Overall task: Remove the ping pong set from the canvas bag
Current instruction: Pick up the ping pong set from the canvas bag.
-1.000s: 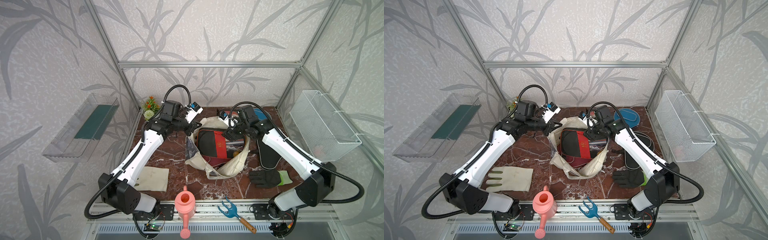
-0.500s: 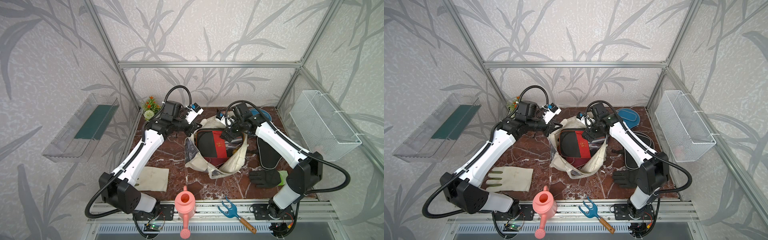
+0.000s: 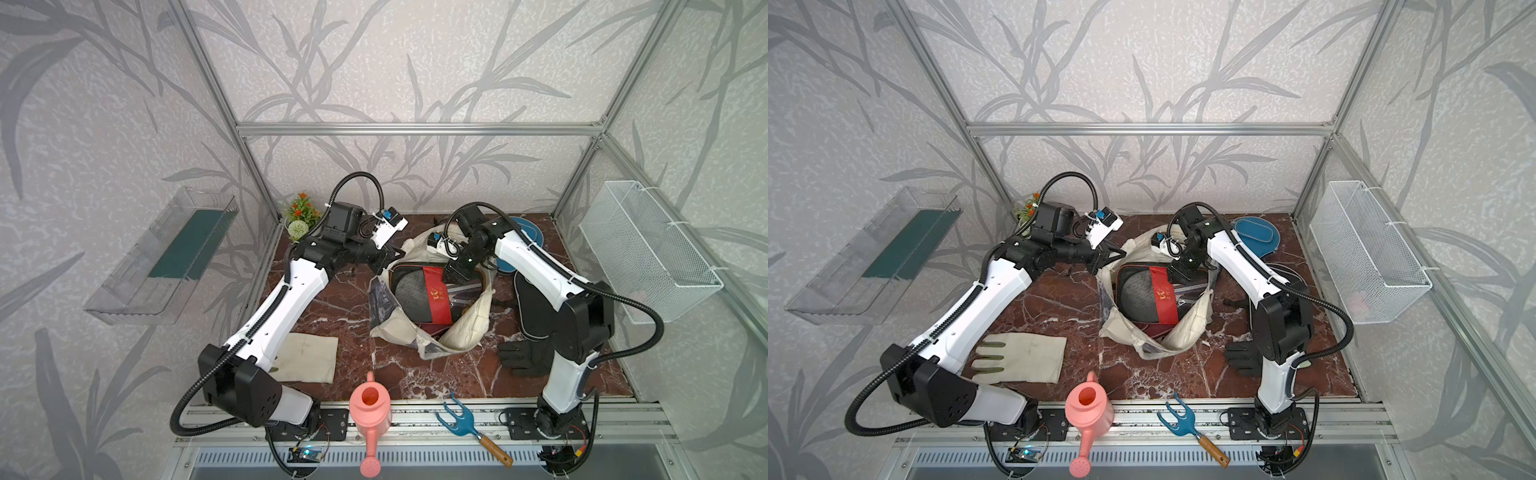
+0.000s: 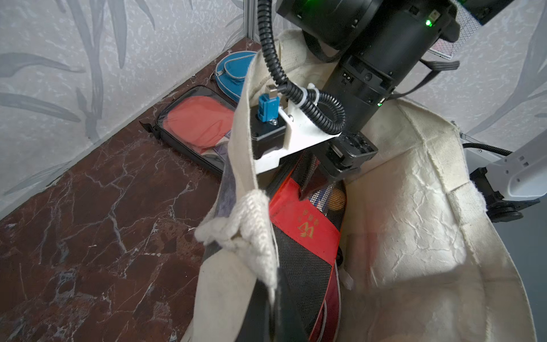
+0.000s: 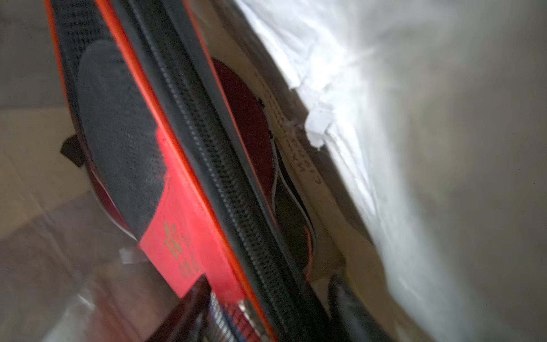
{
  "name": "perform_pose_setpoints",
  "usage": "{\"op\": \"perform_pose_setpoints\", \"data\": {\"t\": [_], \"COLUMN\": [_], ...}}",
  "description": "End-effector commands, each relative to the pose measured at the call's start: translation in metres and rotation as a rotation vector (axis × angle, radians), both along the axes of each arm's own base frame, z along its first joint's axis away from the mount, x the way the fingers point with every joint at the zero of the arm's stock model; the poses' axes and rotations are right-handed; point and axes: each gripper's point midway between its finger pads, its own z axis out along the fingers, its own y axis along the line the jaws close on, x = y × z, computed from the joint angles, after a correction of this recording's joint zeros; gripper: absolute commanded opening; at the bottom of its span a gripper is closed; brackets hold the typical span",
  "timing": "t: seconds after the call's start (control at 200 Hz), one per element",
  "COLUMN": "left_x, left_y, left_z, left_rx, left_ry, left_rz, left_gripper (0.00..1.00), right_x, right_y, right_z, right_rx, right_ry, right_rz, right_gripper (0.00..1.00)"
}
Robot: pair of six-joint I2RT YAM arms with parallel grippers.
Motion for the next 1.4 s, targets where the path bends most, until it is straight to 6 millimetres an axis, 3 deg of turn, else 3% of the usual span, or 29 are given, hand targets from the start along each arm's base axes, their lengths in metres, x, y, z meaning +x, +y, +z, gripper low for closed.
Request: {"op": "perform_pose_setpoints", "data": {"t": [0.0,0.2,0.305,0.46,0.64,0.77,0.865,0.95,1.005,1.08,1.19,1.27,1.4], "left_x": [-0.010,-0.009,-0.009,-0.002,0.013,0.028,0.037,0.051,0.056,0.060,0.058,0.054,0.032], "left_y": [-0.004,-0.002,0.001,0.007,0.017,0.027,0.036,0.049,0.058,0.069,0.088,0.111,0.112], "left_z": [0.014,0.014,0.013,0.008,0.005,0.014,0.028,0.048,0.062,0.082,0.107,0.120,0.137], "left_rx": [-0.022,-0.013,0.001,0.041,0.085,0.120,0.139,0.140,0.135,0.113,0.050,-0.110,-0.323], "left_ry": [-0.047,-0.054,-0.060,-0.063,-0.065,-0.105,-0.152,-0.210,-0.248,-0.288,-0.299,-0.175,-0.124], "left_rz": [-0.058,-0.049,-0.034,0.011,0.103,0.193,0.251,0.363,0.426,0.494,0.596,0.721,0.723], "left_gripper": [0.00,0.00,0.00,0.00,0.00,0.00,0.23,0.63,0.83,0.98,0.99,0.99,0.99], "right_x": [-0.032,-0.038,-0.041,-0.046,-0.049,-0.055,-0.053,-0.052,-0.052,-0.050,-0.045,-0.044,-0.036], "right_y": [0.001,-0.001,-0.001,-0.001,-0.014,-0.026,-0.036,-0.041,-0.043,-0.045,-0.044,-0.039,-0.032], "right_z": [0.008,0.016,0.027,0.058,0.119,0.159,0.182,0.207,0.224,0.248,0.286,0.314,0.352], "right_rx": [0.029,0.037,0.050,0.111,0.180,0.195,0.196,0.225,0.256,0.302,0.401,0.499,0.674], "right_ry": [0.107,0.099,0.080,0.006,-0.195,-0.256,-0.315,-0.372,-0.408,-0.449,-0.498,-0.522,-0.539], "right_rz": [0.043,0.045,0.044,0.042,-0.047,-0.111,-0.171,-0.216,-0.246,-0.286,-0.344,-0.358,-0.386], "right_gripper": [0.35,0.00,0.00,0.00,0.00,0.00,0.00,0.00,0.00,0.00,0.00,0.00,0.00]}}
